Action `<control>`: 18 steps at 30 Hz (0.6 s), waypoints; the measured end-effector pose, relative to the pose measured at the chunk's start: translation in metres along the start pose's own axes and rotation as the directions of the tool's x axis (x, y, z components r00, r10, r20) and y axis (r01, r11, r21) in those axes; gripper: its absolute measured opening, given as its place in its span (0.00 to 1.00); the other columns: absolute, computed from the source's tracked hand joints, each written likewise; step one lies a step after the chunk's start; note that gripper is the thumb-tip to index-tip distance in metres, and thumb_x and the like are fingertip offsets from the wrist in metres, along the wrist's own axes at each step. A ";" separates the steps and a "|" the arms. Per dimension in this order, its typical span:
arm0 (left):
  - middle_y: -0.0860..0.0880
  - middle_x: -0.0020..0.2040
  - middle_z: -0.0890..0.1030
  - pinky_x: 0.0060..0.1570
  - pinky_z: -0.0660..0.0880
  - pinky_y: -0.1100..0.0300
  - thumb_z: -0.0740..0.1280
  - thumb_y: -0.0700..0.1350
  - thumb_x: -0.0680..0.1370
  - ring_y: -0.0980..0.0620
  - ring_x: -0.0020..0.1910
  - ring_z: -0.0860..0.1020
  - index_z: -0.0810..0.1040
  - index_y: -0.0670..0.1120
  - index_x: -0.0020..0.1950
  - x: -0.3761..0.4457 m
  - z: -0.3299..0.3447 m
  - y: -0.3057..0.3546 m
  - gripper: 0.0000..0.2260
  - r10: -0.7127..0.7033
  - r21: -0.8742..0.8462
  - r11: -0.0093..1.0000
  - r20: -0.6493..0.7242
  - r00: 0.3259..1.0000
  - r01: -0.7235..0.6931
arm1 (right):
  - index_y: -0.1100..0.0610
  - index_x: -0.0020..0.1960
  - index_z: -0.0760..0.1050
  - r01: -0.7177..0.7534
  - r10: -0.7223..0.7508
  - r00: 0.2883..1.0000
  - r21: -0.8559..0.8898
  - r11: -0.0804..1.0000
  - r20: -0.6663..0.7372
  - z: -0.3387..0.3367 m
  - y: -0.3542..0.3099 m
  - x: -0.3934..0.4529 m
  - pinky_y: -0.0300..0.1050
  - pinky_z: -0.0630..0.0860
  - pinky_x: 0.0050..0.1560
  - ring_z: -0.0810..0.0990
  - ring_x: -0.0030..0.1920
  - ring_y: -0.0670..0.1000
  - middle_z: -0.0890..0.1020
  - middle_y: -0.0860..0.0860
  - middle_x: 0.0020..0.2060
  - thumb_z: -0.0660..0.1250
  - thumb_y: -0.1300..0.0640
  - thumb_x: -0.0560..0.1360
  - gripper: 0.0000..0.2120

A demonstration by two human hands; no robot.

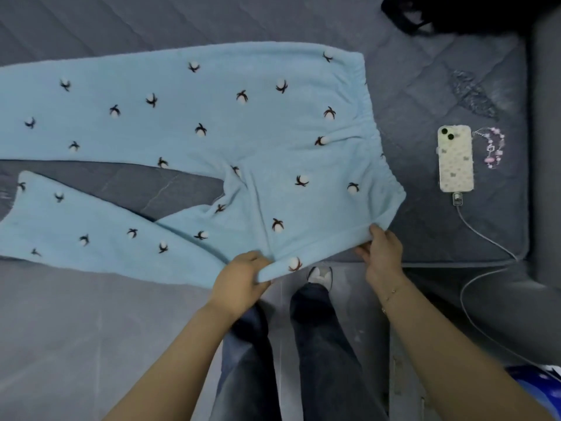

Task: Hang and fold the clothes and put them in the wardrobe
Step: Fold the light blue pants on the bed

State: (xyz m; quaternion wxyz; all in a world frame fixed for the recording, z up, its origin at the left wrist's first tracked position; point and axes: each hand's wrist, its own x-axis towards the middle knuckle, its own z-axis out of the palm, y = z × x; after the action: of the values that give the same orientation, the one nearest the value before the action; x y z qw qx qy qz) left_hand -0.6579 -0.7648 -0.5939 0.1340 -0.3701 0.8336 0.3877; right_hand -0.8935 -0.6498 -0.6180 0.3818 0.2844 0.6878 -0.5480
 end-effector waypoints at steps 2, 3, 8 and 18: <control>0.50 0.48 0.78 0.43 0.68 0.60 0.72 0.49 0.75 0.48 0.53 0.75 0.81 0.48 0.53 0.003 -0.010 0.007 0.09 -0.005 0.032 0.999 0.019 1.000 0.005 | 0.57 0.53 0.77 -0.052 0.050 0.998 0.051 0.997 0.026 0.004 -0.012 -0.004 0.41 0.81 0.37 0.80 0.49 0.50 0.81 0.54 0.53 0.63 0.59 0.79 0.06; 0.50 0.49 0.79 0.45 0.68 0.59 0.72 0.49 0.75 0.48 0.53 0.74 0.81 0.47 0.54 0.005 -0.016 0.011 0.10 -0.005 0.034 0.999 0.026 1.000 0.004 | 0.56 0.51 0.78 -0.084 0.079 0.996 0.104 0.991 0.051 0.006 -0.019 -0.006 0.43 0.81 0.39 0.80 0.48 0.50 0.82 0.54 0.52 0.64 0.59 0.78 0.05; 0.55 0.41 0.76 0.35 0.66 0.65 0.70 0.52 0.76 0.53 0.42 0.75 0.68 0.53 0.47 0.017 -0.067 0.021 0.11 -0.032 -0.084 0.996 0.031 0.999 0.034 | 0.55 0.60 0.77 -0.139 0.058 0.967 0.323 0.936 0.249 0.021 -0.052 -0.013 0.45 0.81 0.43 0.83 0.47 0.51 0.84 0.52 0.49 0.63 0.60 0.76 0.14; 0.50 0.40 0.77 0.40 0.68 0.60 0.61 0.59 0.79 0.55 0.38 0.72 0.70 0.51 0.46 0.101 -0.201 0.007 0.11 -0.032 -0.253 0.967 -0.091 0.995 0.008 | 0.55 0.49 0.76 -0.015 -0.073 0.940 0.256 0.967 0.333 0.115 -0.118 -0.015 0.41 0.80 0.40 0.80 0.40 0.49 0.81 0.51 0.41 0.63 0.59 0.77 0.03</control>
State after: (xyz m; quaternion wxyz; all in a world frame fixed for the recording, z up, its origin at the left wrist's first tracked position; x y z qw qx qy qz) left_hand -0.7199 -0.9642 -0.5086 0.0502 -0.4104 0.7791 0.4713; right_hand -0.9565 -0.7893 -0.5546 0.4467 0.2221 0.5399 -0.6780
